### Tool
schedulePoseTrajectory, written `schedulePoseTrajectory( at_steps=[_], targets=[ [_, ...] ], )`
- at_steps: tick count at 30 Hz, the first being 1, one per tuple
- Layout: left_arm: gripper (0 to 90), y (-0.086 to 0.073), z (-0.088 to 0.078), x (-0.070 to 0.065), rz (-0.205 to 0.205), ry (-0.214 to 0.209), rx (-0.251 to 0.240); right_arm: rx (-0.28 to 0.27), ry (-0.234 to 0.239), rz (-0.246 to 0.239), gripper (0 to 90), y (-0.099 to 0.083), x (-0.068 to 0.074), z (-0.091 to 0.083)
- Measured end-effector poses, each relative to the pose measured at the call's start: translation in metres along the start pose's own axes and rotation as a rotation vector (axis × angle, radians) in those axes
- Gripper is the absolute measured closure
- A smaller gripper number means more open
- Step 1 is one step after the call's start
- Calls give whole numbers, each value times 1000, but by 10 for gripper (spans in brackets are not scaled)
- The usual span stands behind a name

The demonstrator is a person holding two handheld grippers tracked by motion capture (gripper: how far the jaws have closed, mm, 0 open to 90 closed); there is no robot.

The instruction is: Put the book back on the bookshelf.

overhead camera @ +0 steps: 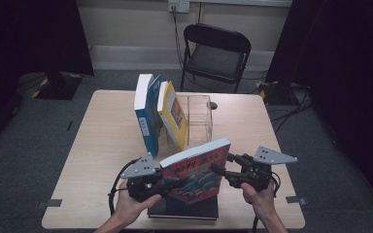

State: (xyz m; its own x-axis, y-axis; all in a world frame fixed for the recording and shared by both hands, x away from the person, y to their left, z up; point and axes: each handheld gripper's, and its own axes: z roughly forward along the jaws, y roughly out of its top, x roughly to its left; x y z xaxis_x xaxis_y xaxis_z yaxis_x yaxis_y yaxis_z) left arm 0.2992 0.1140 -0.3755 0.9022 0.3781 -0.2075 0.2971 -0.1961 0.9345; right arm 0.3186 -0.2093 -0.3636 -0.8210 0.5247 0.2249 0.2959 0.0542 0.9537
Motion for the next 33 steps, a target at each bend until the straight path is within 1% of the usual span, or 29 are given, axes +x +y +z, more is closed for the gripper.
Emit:
schedulePoseTrajectory(
  at_steps=[2,4,7,8,9,10,12,13,15,18,19,21,22,23,25,26,27,28,31,33],
  targets=[
    [709,1,1,1,-1,4,-3,-3,-5,-1,472,-1,0,0],
    [699,2,2,1,-13,5,-19,0,-9,-3,497,-1,0,-1],
    [696,6,5,1,-5,8,-22,3,-5,-3,512,0,1,-3],
    [695,8,5,0,-6,19,-35,2,-3,-3,514,-1,1,-3],
    [687,10,4,-1,-10,34,-58,2,0,-4,524,0,1,-3],
    [693,13,4,-1,-10,41,-58,1,2,-6,536,0,1,-4],
    [699,19,3,0,-4,46,-76,-3,9,-5,542,0,2,-3],
    [701,21,3,0,-6,45,-77,-4,13,0,545,1,2,-3],
    [692,22,7,-1,8,58,-81,-6,18,-1,546,2,1,-1],
    [699,23,9,0,-1,73,-82,3,8,-5,542,3,1,2],
    [712,23,10,0,2,76,-85,1,10,2,546,3,0,2],
    [735,25,11,-2,21,99,-74,2,9,4,555,2,-1,2],
    [741,27,12,-3,41,107,-58,3,2,3,550,3,-1,3],
    [743,28,13,-3,55,108,-57,6,-9,0,540,4,-2,5],
    [744,32,12,0,78,125,-46,9,-12,1,535,7,-3,8],
    [743,33,10,2,88,133,-42,10,-6,1,540,8,-5,10],
    [743,33,8,3,95,144,-41,11,-6,-1,544,8,-5,12],
    [744,34,6,5,99,145,-36,10,-4,-4,546,9,-4,15],
    [743,33,-3,12,86,146,-31,4,4,-4,546,10,-3,25],
    [742,26,-9,15,52,145,-58,-3,21,2,548,9,-3,34]
  ],
)
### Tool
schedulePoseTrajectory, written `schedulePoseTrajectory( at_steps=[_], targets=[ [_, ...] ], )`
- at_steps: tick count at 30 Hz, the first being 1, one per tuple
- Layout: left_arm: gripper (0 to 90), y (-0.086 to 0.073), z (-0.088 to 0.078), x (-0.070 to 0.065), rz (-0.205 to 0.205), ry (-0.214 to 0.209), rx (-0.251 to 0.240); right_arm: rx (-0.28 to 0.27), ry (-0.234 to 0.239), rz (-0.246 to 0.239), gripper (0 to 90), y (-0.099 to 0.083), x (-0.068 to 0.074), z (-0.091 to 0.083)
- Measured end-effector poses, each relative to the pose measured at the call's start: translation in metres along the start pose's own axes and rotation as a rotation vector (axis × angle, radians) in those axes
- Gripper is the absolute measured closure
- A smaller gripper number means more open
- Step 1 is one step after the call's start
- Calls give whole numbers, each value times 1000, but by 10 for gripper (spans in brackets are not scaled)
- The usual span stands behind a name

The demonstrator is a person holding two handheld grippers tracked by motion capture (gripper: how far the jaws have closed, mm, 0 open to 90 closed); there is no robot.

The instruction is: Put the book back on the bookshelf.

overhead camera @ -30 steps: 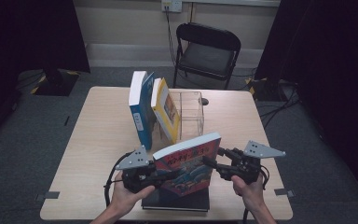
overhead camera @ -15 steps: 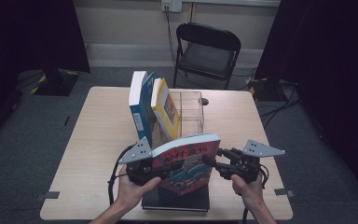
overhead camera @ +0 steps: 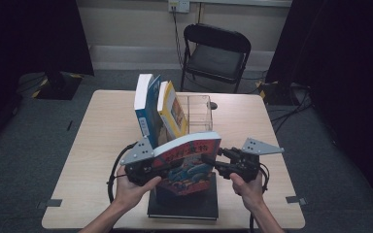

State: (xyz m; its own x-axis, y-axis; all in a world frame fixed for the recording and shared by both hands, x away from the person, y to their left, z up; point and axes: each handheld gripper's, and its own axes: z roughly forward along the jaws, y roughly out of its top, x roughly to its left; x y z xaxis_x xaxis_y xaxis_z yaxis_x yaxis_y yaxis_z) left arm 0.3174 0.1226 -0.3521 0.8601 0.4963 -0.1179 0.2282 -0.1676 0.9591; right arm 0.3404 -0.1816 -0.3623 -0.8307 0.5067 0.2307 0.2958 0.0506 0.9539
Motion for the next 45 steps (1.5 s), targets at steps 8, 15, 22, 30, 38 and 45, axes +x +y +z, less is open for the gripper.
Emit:
schedulePoseTrajectory(
  at_steps=[8,15,22,30,38,45],
  targets=[
    [726,-9,-3,-9,19,31,-48,-4,28,-3,534,0,2,1],
    [679,-23,1,-14,8,68,-81,-4,33,-5,532,-1,2,0],
    [715,-25,2,-12,1,53,-84,-2,27,0,524,-1,1,1],
    [742,-24,1,-12,1,53,-72,3,11,-9,509,0,2,4],
    [746,-21,1,-8,-42,62,-59,22,-3,-16,487,3,1,12],
    [747,-19,-6,-3,-75,77,-51,41,-3,-17,399,4,1,24]
  ],
)
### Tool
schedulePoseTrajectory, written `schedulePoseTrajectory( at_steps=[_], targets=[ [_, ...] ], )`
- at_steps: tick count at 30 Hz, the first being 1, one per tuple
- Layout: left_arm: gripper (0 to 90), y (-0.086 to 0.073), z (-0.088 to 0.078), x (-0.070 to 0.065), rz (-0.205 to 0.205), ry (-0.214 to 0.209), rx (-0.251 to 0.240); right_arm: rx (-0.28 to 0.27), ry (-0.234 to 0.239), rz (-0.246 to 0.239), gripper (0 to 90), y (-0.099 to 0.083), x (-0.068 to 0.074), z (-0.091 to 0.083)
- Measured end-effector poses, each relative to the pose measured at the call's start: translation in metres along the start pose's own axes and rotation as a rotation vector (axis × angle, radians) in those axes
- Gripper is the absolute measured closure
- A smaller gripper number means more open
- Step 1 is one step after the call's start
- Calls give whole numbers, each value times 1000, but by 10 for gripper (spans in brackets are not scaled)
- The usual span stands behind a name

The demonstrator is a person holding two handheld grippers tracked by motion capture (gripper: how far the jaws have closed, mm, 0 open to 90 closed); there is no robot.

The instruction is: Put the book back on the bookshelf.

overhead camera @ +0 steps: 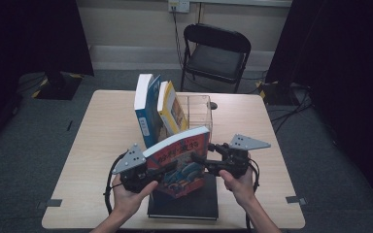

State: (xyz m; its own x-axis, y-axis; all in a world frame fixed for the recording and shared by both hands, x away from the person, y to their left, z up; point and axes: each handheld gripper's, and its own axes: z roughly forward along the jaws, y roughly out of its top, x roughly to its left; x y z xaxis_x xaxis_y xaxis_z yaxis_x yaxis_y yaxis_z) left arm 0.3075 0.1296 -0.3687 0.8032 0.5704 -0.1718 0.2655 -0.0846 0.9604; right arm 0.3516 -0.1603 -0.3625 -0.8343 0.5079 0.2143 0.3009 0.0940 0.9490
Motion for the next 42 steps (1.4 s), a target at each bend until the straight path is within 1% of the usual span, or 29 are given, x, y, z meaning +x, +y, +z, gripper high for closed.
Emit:
schedulePoseTrajectory(
  at_steps=[1,2,3,5,6,8,9,11,14,15,17,18,19,21,23,24,25,26,27,29,30,32,33,35,38,40,42],
  targets=[
    [747,0,-1,1,-3,11,-1,4,-1,-2,386,0,0,1],
    [747,1,-3,2,-11,21,1,2,9,3,378,0,-1,1],
    [747,1,-6,4,-18,41,-7,-2,17,11,366,0,-1,0],
    [747,1,-9,8,-20,59,-10,2,6,8,356,0,-3,-1],
    [747,1,-11,10,-22,68,-2,5,1,7,354,0,-4,-2],
    [748,1,-15,14,-38,78,-11,14,-8,15,340,0,-6,-2],
    [747,2,-17,15,-33,84,-8,18,-19,16,321,0,-7,-2],
    [747,2,-21,17,-29,101,-4,31,-39,7,331,-1,-7,0],
    [747,2,-24,20,-38,113,-7,41,-41,2,341,-1,-9,4],
    [747,2,-25,21,-41,116,-10,44,-40,0,365,-1,-10,5],
    [747,2,-27,23,-37,129,-11,45,-45,-1,372,-1,-11,9],
    [747,1,-28,24,-44,137,-14,48,-45,1,383,-1,-12,11],
    [747,1,-29,25,-43,139,-11,54,-45,-6,407,-1,-13,14],
    [747,1,-31,27,-52,149,-12,66,-54,-18,421,0,-14,18],
    [747,0,-33,27,-61,166,-21,69,-45,-29,440,1,-15,23],
    [747,-1,-34,28,-55,172,-18,70,-39,-26,457,2,-16,25],
    [747,-1,-35,28,-64,175,-24,67,-47,-32,474,3,-17,28],
    [747,0,-36,29,-69,176,-18,66,-52,-36,477,4,-18,31],
    [747,0,-37,29,-71,181,-20,69,-52,-36,493,5,-19,33],
    [747,0,-39,30,-69,193,-22,69,-68,-45,515,7,-21,39],
    [747,0,-40,31,-73,199,-25,73,-67,-42,522,8,-23,41],
    [747,0,-43,34,-82,208,-20,66,-59,-4,533,10,-26,48],
    [747,0,-45,34,-80,215,-24,62,-61,5,537,11,-27,51],
    [747,-1,-47,36,-82,229,-27,64,-70,-1,544,13,-29,59],
    [747,-1,-51,38,-94,241,-31,83,-103,-24,546,14,-30,69],
    [747,-1,-53,40,-94,254,-34,94,-115,-26,524,15,-33,75],
    [747,-1,-54,41,-93,266,-43,105,-128,-20,478,16,-36,81]
  ],
)
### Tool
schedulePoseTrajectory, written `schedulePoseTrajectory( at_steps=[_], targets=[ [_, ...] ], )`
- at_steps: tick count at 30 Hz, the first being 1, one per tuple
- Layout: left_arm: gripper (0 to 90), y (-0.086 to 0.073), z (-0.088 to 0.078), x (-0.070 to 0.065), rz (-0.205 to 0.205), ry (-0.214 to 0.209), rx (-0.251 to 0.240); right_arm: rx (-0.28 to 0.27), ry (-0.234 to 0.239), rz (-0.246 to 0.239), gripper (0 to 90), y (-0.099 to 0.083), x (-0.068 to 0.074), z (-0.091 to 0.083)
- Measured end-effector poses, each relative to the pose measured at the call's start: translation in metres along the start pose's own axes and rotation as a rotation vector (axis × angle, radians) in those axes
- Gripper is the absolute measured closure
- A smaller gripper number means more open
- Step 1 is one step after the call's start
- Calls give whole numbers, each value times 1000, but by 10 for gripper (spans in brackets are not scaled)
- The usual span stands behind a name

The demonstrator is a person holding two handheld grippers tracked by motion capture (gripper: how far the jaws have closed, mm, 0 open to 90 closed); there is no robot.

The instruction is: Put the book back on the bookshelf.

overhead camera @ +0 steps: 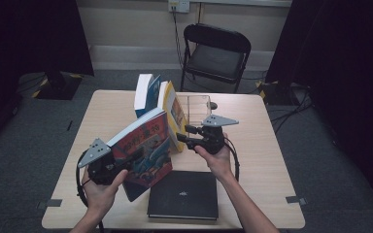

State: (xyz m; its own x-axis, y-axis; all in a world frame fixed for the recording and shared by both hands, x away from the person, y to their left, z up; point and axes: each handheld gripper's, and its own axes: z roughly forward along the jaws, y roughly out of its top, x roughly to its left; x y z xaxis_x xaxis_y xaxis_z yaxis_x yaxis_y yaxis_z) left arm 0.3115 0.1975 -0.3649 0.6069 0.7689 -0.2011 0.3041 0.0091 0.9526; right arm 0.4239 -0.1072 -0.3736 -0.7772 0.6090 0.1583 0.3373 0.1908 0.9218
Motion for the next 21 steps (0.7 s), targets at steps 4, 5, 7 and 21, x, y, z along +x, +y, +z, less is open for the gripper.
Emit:
schedulePoseTrajectory(
  at_steps=[4,5,7,21],
  targets=[
    [748,0,1,4,-12,13,-2,12,-21,31,406,6,-5,16],
    [747,0,0,4,-13,14,-3,17,-22,33,400,7,-6,20],
    [748,0,-1,4,-9,21,-1,25,-58,10,385,9,-5,29],
    [747,1,-4,7,-21,46,-10,61,-133,-36,295,25,0,75]
  ],
)
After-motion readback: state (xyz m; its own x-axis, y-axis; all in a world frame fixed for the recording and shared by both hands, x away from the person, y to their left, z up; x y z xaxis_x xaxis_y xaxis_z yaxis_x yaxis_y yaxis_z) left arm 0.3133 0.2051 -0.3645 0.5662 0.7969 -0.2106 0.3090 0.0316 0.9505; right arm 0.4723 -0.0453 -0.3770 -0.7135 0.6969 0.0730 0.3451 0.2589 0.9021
